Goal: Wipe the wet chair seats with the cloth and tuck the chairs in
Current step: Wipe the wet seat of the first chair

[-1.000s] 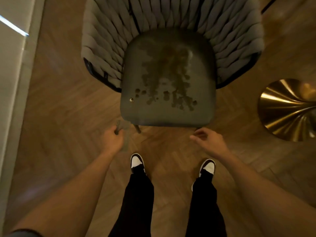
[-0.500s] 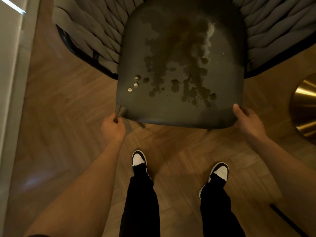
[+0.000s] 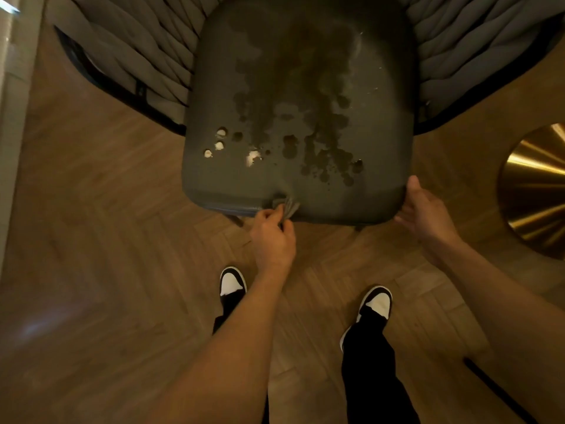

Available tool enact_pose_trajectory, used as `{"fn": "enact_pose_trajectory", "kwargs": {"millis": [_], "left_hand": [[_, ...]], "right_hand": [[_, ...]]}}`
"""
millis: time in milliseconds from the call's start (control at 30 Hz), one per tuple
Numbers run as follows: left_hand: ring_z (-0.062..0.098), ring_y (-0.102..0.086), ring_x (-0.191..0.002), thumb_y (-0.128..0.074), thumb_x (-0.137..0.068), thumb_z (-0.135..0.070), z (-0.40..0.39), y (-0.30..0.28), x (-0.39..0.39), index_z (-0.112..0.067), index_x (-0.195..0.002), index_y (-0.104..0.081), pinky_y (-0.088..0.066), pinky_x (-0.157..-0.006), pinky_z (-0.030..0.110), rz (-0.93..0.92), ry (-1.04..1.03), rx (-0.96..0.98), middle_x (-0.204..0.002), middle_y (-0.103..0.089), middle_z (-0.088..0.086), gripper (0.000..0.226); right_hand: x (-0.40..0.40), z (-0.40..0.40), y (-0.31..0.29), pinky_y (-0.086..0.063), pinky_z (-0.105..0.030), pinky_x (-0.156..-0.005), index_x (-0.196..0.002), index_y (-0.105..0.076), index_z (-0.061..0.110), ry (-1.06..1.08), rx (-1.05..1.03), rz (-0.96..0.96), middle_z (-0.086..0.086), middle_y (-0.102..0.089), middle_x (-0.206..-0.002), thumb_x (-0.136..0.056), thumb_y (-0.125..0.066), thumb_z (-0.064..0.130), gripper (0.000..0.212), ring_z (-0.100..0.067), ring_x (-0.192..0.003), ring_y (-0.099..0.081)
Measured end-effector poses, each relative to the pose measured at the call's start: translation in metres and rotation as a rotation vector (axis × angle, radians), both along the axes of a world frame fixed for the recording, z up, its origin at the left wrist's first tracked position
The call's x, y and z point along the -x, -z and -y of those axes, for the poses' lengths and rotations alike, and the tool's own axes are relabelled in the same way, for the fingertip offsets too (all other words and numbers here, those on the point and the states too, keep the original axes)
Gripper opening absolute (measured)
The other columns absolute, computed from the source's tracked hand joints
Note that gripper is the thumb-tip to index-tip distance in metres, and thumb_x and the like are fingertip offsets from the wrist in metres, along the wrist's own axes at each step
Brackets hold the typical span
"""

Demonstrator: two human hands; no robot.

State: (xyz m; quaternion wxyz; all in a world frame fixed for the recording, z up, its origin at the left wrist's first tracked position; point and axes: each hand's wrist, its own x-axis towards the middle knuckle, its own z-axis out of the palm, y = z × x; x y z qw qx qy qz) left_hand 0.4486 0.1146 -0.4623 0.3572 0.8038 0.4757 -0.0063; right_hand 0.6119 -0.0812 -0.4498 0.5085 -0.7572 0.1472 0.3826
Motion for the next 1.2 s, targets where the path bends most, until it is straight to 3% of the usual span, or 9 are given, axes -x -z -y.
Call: {"fn": "enact_pose_trajectory", "kwargs": {"millis": [200, 267, 333, 400, 600, 733, 900, 1100, 1200], "left_hand": [[0.025, -0.058, -0.093, -0.057, -0.091, -0.013, 0.069, 0.001, -0.04, -0.011, -0.126, -0.064, -0.046, -0.085, 0.027, 0.065, 0.137, 0.073, -0.112, -0.056, 0.011, 0.036], [0.026, -0.056, -0.097, -0.055, -0.093, -0.014, 0.09, -0.002, -0.054, -0.012, -0.129, -0.062, -0.04, -0.086, 0.024, 0.068, 0.239, 0.093, -0.115, -0.054, 0.012, 0.037], [0.028, -0.053, -0.102, -0.052, -0.095, -0.017, 0.106, -0.004, -0.069, -0.013, -0.132, -0.059, -0.04, -0.091, 0.03, 0.031, 0.319, 0.115, -0.119, -0.051, 0.013, 0.038], [0.03, -0.053, -0.103, -0.05, -0.097, -0.021, 0.12, -0.003, -0.081, -0.014, -0.129, -0.06, -0.039, -0.089, 0.033, 0.004, 0.383, 0.111, -0.118, -0.05, 0.012, 0.034], [0.03, -0.047, -0.108, -0.048, -0.099, -0.019, 0.139, -0.001, -0.091, -0.008, -0.122, -0.056, -0.04, -0.079, 0.036, -0.012, 0.54, 0.067, -0.122, -0.047, 0.012, 0.027], [0.027, -0.047, -0.107, -0.043, -0.101, -0.02, 0.133, 0.002, -0.086, -0.014, -0.127, -0.053, -0.033, -0.074, 0.031, -0.05, 0.546, 0.064, -0.123, -0.046, 0.009, 0.028], [0.029, -0.05, -0.106, -0.047, -0.099, -0.014, 0.106, 0.0, -0.081, -0.018, -0.126, -0.056, -0.038, -0.078, 0.031, -0.06, 0.525, 0.036, -0.124, -0.049, 0.01, 0.028], [0.027, -0.057, -0.094, -0.05, -0.099, -0.026, 0.049, -0.005, -0.056, -0.013, -0.124, -0.063, -0.049, -0.084, 0.036, -0.032, 0.397, -0.053, -0.114, -0.051, 0.01, 0.031], [0.028, -0.057, -0.091, -0.054, -0.096, -0.023, 0.017, -0.005, -0.039, -0.013, -0.124, -0.064, -0.048, -0.083, 0.036, -0.035, 0.314, -0.102, -0.113, -0.052, 0.011, 0.031]], "right_hand": [[0.002, 0.003, -0.002, -0.052, -0.032, -0.099, -0.147, -0.052, 0.023, -0.006, -0.011, 0.017, 0.004, -0.06, -0.142, -0.088, -0.044, 0.079, 0.081, -0.014, -0.126, -0.059], [0.002, 0.003, -0.004, -0.053, -0.035, -0.102, -0.136, -0.059, 0.029, -0.011, -0.006, 0.012, 0.004, -0.064, -0.137, -0.077, -0.045, 0.086, 0.083, -0.013, -0.122, -0.062], [0.001, 0.005, -0.004, -0.053, -0.036, -0.102, -0.117, -0.064, 0.037, -0.022, 0.001, 0.014, 0.003, -0.068, -0.132, -0.083, -0.044, 0.084, 0.061, -0.013, -0.118, -0.065], [-0.001, 0.01, 0.001, -0.053, -0.042, -0.102, -0.105, -0.071, 0.035, -0.041, 0.034, 0.041, 0.005, -0.072, -0.122, -0.076, -0.042, 0.094, 0.072, -0.015, -0.114, -0.067], [0.005, 0.015, 0.001, -0.054, -0.05, -0.099, -0.108, -0.071, 0.034, -0.097, 0.091, 0.104, 0.006, -0.073, -0.11, -0.065, -0.036, 0.103, 0.089, -0.017, -0.107, -0.068], [0.006, 0.012, 0.001, -0.055, -0.042, -0.091, -0.117, -0.068, 0.025, -0.117, 0.134, 0.149, -0.001, -0.07, -0.112, -0.102, -0.039, 0.064, 0.051, -0.018, -0.103, -0.066], [0.004, 0.007, 0.0, -0.049, -0.036, -0.101, -0.137, -0.06, 0.017, -0.173, 0.242, 0.239, -0.003, -0.066, -0.127, -0.104, -0.052, 0.045, 0.044, -0.016, -0.117, -0.06], [0.001, -0.013, -0.003, -0.045, -0.027, -0.091, -0.146, -0.049, 0.009, -0.252, 0.372, 0.313, -0.009, -0.061, -0.138, -0.096, -0.07, 0.036, 0.061, -0.013, -0.105, -0.056], [0.002, -0.021, -0.002, -0.049, -0.034, -0.099, -0.149, -0.043, 0.008, -0.239, 0.381, 0.312, -0.009, -0.054, -0.145, -0.091, -0.076, 0.037, 0.073, -0.025, -0.126, -0.057]]}}
